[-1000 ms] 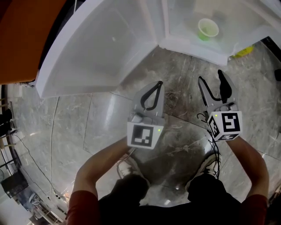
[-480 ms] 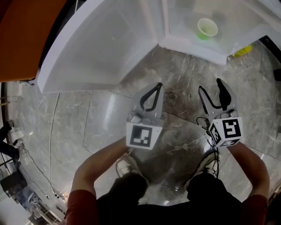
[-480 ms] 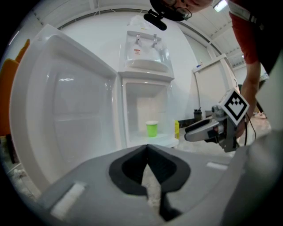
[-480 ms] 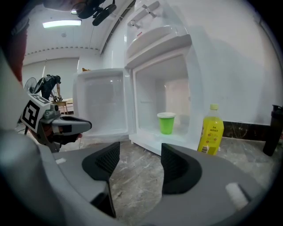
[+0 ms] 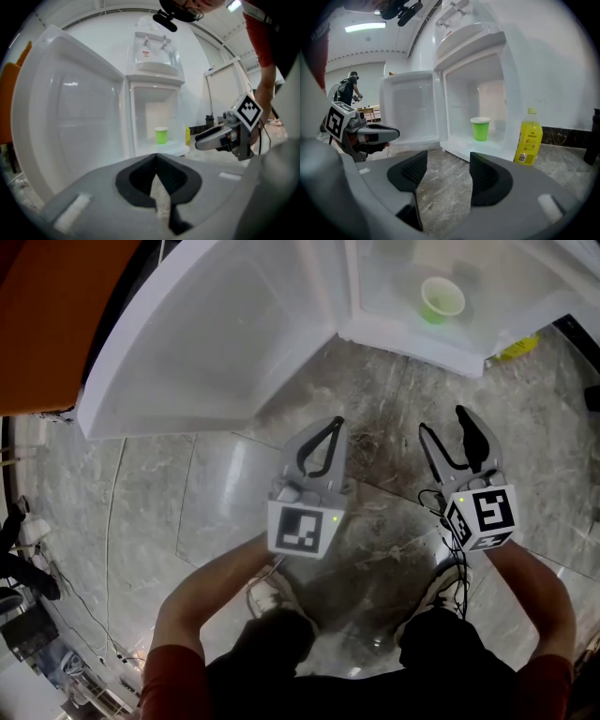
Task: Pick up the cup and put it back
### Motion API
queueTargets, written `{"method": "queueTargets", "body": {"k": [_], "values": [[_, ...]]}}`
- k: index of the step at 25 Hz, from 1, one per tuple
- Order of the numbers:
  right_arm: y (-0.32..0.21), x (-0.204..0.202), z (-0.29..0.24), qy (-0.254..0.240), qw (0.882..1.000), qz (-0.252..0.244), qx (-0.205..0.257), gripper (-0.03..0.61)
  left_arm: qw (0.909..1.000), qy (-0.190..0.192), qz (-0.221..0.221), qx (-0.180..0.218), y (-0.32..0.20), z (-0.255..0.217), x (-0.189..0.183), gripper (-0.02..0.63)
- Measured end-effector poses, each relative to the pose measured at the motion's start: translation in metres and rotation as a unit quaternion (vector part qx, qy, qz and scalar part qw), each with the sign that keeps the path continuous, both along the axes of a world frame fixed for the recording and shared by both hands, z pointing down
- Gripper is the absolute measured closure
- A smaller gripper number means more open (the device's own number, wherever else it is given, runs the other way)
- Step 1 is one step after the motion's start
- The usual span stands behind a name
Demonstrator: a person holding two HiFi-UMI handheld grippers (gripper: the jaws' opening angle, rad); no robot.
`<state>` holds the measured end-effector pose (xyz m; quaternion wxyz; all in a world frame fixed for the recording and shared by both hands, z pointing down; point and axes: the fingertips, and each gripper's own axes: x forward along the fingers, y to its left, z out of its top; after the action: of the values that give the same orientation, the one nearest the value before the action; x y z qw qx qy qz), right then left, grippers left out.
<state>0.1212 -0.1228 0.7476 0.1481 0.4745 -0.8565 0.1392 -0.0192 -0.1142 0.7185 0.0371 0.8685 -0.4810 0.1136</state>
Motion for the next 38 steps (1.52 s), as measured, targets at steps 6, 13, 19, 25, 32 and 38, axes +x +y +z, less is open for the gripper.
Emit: {"method": "queueTargets", "body": {"k": [6,13,19,25,32,38], "values": [[-0.001,-0.005,0.002,0.001,1.000,-0.011,-0.003,0.324,1.0000,-0.002,0.003,0.001,-0.001,0.001,0.001,0.614],[-0.002,-0.007,0.005,0.001,1.000,-0.017,-0.010,0.354,1.0000,-0.003,0.001,-0.003,-0.001,0.003,0.000,0.614],[-0.002,-0.009,0.001,-0.008,1.000,-0.029,0.001,0.440,1.0000,-0.002,0.003,0.000,-0.002,0.002,0.001,0.614],[-0.004,-0.008,0.001,-0.012,1.000,-0.027,-0.001,0.551,1.0000,0.000,0.002,-0.001,-0.002,0.004,0.001,0.613],[-0.001,-0.011,0.003,-0.011,0.999,-0.032,-0.007,0.577,1.0000,-0.002,0.008,0.000,-0.002,0.003,0.002,0.613],[-0.002,-0.009,0.007,-0.001,1.000,-0.027,-0.016,0.577,1.0000,-0.001,0.010,-0.001,-0.003,0.005,0.003,0.614]]}}
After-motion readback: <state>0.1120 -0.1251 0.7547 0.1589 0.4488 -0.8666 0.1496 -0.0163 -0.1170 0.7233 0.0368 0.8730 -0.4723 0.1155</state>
